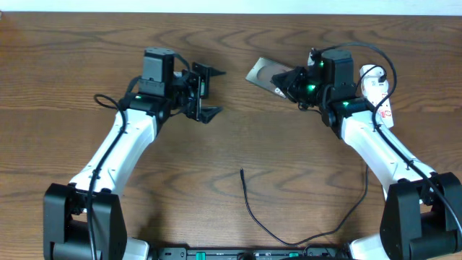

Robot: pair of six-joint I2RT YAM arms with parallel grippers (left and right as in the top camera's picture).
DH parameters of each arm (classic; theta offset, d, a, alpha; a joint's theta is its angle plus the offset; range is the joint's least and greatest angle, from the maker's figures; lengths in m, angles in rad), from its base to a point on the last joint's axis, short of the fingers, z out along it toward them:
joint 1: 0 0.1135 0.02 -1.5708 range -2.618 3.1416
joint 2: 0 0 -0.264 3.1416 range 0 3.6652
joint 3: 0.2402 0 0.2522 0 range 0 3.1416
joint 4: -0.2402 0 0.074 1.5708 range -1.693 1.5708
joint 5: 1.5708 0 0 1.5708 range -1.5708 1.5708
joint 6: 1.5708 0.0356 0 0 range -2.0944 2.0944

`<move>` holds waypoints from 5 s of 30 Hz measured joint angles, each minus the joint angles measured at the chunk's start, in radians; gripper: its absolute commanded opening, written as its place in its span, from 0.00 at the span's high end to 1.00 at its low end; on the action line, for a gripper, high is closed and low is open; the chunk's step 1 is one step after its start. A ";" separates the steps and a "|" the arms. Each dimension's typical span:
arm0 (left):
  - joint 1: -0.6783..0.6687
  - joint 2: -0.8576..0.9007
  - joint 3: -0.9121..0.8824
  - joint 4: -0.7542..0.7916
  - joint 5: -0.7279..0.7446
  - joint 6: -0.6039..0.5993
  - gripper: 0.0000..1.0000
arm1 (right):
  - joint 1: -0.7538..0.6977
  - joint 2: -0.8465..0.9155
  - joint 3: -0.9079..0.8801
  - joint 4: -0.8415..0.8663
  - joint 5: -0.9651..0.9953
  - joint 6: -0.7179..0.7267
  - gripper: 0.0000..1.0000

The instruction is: Plug charger to phone and switch on socket

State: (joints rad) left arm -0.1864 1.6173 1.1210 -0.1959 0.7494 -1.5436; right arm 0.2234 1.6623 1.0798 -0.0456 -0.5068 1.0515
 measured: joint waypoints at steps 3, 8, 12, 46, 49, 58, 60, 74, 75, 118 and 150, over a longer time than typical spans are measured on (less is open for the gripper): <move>0.024 0.000 0.000 0.000 -0.051 0.088 0.09 | 0.011 0.000 0.000 0.052 -0.025 0.138 0.99; 0.049 0.000 0.000 0.038 -0.121 0.166 0.09 | 0.050 0.000 0.000 0.138 -0.077 0.366 0.99; 0.051 0.000 0.001 0.080 -0.131 0.180 0.09 | 0.081 0.000 0.000 0.172 -0.103 0.483 0.99; 0.051 0.003 0.002 0.269 -0.097 -0.016 0.11 | 0.238 0.000 0.000 0.336 -0.061 0.862 0.99; 0.051 0.003 0.002 0.269 -0.097 -0.029 0.25 | 0.245 0.000 0.000 0.345 -0.061 0.880 0.99; 0.051 0.003 0.002 0.271 -0.094 -0.030 0.32 | 0.258 0.000 0.000 0.386 -0.057 0.898 0.99; 0.051 0.003 0.002 0.271 -0.094 -0.030 0.36 | 0.266 0.000 0.000 0.387 -0.056 0.899 0.99; 0.052 0.003 0.002 0.271 -0.094 -0.031 0.75 | 0.289 0.000 0.000 0.386 -0.027 0.903 0.99; 0.052 0.003 0.002 0.270 -0.094 -0.030 0.77 | 0.292 0.000 0.000 0.385 -0.022 0.903 0.99; 0.273 0.011 0.002 0.256 -0.058 0.056 0.93 | 0.298 0.000 0.000 0.402 -0.045 0.768 0.01; 0.638 0.011 0.002 0.257 0.558 0.774 0.93 | 0.459 0.009 0.169 -0.760 0.294 -0.407 0.01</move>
State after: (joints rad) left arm 0.4515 1.6287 1.1229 0.0612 1.3071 -0.7692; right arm 0.6819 1.6714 1.2488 -0.8059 -0.2131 0.6441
